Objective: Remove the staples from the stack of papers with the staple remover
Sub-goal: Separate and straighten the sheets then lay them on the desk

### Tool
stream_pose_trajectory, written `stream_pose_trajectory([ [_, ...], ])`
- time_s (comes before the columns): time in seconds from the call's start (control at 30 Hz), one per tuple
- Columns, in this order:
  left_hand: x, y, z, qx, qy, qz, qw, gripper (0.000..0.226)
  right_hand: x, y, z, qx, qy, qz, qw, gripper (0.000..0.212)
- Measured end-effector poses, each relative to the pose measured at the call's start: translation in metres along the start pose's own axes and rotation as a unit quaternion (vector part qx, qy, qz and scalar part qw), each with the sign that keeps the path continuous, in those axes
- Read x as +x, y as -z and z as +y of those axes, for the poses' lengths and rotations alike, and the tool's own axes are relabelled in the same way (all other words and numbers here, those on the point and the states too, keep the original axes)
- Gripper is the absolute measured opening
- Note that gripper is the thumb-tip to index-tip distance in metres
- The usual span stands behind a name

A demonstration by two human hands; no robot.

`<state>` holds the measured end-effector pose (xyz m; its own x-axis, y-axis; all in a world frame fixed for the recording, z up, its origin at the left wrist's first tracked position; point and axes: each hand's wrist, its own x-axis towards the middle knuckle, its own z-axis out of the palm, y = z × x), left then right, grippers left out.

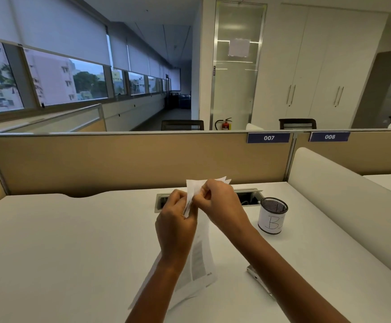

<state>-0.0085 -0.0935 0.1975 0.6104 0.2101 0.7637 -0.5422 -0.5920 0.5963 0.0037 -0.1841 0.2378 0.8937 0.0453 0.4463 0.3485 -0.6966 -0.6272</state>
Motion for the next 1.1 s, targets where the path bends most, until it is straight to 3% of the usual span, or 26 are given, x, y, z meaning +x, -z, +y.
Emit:
stream_pose_trajectory([
  [0.07, -0.002, -0.002, -0.001, 0.016, -0.01, -0.009, 1.0, 0.017, 0.002, 0.003, 0.001, 0.025, -0.028, -0.031, 0.999, 0.032],
  [0.2, -0.004, -0.004, -0.006, -0.005, 0.005, -0.007, 1.0, 0.019, 0.004, 0.007, 0.006, 0.083, -0.054, -0.064, 0.993, 0.025],
  [0.3, -0.001, -0.006, -0.01, -0.018, 0.03, 0.004, 0.999, 0.022, 0.0, 0.001, 0.009, 0.088, -0.018, -0.009, 0.996, 0.012],
  [0.4, 0.001, -0.008, -0.011, -0.03, 0.049, 0.017, 0.998, 0.022, -0.005, -0.007, 0.012, 0.089, 0.019, 0.051, 0.995, 0.014],
  [0.53, 0.001, -0.008, -0.008, -0.028, 0.033, 0.02, 0.999, 0.022, -0.004, -0.012, 0.013, 0.117, 0.009, 0.068, 0.991, 0.013],
  [0.83, -0.003, -0.005, -0.008, 0.021, -0.027, -0.03, 0.999, 0.019, 0.003, -0.007, 0.013, 0.059, -0.019, -0.03, 0.998, 0.025],
  [1.1, -0.006, -0.002, -0.017, 0.105, -0.103, -0.068, 0.987, 0.028, 0.009, 0.003, 0.013, -0.059, -0.009, -0.116, 0.991, 0.02],
])
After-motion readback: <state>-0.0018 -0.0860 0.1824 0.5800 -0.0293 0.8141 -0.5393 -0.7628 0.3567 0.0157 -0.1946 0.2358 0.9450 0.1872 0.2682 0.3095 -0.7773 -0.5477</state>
